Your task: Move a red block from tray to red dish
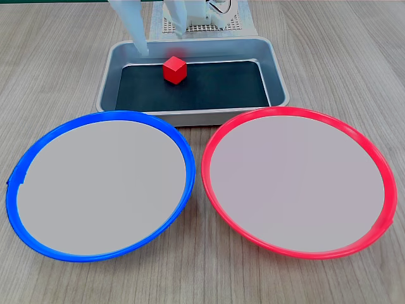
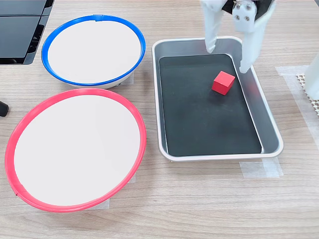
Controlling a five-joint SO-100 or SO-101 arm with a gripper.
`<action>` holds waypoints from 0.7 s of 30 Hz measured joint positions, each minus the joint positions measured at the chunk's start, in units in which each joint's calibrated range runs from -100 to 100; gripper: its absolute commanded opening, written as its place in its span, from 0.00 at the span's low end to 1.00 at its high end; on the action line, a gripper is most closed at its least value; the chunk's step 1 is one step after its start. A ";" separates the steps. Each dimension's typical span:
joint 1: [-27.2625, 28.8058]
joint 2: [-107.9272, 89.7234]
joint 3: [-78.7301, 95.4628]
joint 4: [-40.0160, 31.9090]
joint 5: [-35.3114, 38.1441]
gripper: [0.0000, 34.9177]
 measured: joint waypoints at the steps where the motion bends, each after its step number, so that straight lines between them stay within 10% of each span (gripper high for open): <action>1: -0.09 0.00 1.18 -0.98 0.29 0.68; 9: -2.48 0.43 10.53 -11.09 0.05 0.46; 15: -4.96 0.51 13.70 -14.11 -1.32 0.01; 21: -7.26 0.68 11.16 -10.60 -4.05 0.01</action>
